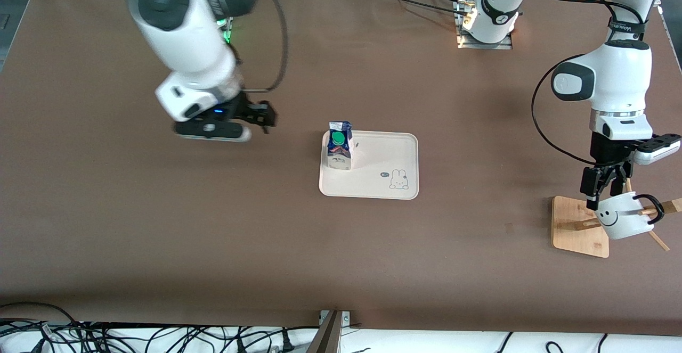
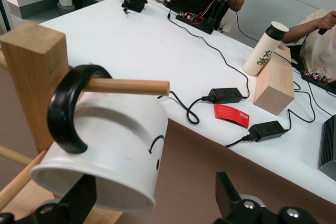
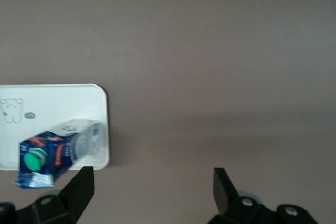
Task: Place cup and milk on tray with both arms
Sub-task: 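Release the carton on the tray and withdraw the right gripper, then lower the left gripper and grasp the white mug's rim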
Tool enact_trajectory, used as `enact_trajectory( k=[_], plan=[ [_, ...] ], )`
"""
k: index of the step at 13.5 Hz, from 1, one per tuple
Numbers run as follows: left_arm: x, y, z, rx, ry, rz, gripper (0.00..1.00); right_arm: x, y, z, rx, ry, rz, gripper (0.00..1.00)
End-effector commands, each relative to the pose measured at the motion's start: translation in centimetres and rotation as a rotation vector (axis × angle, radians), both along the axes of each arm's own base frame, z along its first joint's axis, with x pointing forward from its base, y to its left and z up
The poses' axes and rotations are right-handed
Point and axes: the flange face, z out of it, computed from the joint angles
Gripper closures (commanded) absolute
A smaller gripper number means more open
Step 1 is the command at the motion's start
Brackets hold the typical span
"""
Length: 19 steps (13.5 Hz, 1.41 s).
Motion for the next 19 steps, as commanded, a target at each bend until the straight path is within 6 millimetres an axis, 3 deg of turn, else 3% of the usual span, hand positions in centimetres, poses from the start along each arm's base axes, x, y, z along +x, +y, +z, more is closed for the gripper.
enact_trajectory(
  k=[1,4,6,10,14,19],
  plan=[
    [1.0,-0.1,0.7,0.005,-0.025,0.0,0.0,-0.8,-5.9,2.9,0.021,0.057,0.074,0.0],
    [1.1,-0.1,0.7,0.008,-0.026,-0.002,0.0,0.0,-12.5,3.9,0.032,0.079,0.09,0.0],
    [1.3,-0.1,0.9,0.01,-0.032,-0.004,0.0,0.0,-15.6,4.2,0.052,0.089,0.108,0.0],
    [1.5,0.0,1.0,0.008,-0.037,-0.001,0.0,-0.8,-20.0,5.3,0.055,0.073,0.141,0.0],
    [2.0,0.4,-0.1,-0.006,-0.025,0.018,0.0,-2.4,-21.3,4.7,0.036,0.054,0.137,0.0],
    [2.7,1.0,0.5,0.003,-0.039,0.02,0.0,-2.0,-21.0,5.6,0.029,0.032,0.142,0.0]
  ],
)
